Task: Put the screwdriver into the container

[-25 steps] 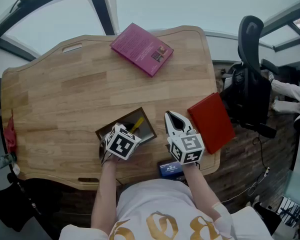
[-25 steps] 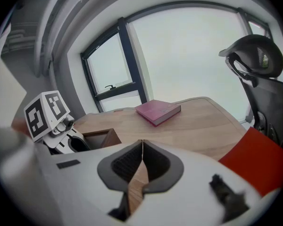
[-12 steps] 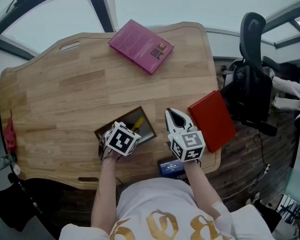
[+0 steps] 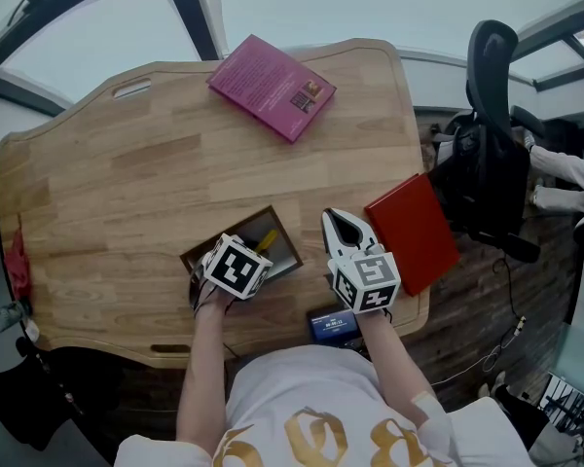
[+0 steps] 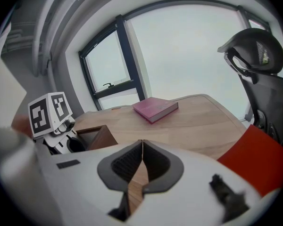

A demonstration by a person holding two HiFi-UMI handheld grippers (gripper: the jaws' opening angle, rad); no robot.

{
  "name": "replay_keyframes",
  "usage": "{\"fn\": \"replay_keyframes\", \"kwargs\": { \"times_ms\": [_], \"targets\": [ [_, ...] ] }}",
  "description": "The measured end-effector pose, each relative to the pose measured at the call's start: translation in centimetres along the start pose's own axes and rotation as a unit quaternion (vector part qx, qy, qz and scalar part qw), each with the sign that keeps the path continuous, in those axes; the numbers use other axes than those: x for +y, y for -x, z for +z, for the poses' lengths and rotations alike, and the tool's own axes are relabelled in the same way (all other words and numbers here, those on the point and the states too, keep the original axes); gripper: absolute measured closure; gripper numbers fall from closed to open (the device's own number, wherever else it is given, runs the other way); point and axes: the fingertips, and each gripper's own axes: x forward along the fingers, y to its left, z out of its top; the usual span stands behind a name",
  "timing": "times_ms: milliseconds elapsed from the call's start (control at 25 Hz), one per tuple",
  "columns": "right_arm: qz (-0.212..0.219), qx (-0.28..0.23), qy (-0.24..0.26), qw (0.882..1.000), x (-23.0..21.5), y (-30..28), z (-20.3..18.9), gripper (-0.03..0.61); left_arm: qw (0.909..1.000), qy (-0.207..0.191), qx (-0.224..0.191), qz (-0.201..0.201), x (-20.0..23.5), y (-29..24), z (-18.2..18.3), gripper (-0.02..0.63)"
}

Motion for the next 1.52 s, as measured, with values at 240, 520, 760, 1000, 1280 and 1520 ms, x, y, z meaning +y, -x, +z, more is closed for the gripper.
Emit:
{"fn": "replay_keyframes", "kwargs": {
  "times_ms": [240,520,760,1000,1280,1520],
  "targets": [
    [-0.004,0.003,-0.005,1.000,-0.45,0.16,-0.59,0.546,1.0000,0.000,0.003,-0.001,0.10,-0.04,0.05,0.534],
    [-0.004,0.004,-0.006,1.000,-0.57,0.04,-0.62,0.546,1.0000,-0.003,0.006,-0.001,0.06,-0.11,-0.01,0.533],
    [-0.002,0.006,-0.006,1.000,-0.46,-0.09,-0.57,0.546,0.9999,-0.007,0.008,-0.001,0.05,-0.09,-0.03,0.532],
    [-0.002,0.006,-0.005,1.000,-0.57,-0.07,-0.50,0.546,0.9999,-0.013,0.010,0.000,-0.11,0.03,-0.06,0.512],
    [-0.002,0.005,-0.003,1.000,-0.41,0.16,-0.49,0.546,0.9999,-0.012,0.006,-0.004,-0.42,-0.03,-0.11,0.497],
    [0.000,0.006,-0.002,1.000,-0.30,0.37,-0.35,0.546,0.9999,-0.003,-0.012,-0.007,-0.44,0.48,0.30,0.500]
  ]
}}
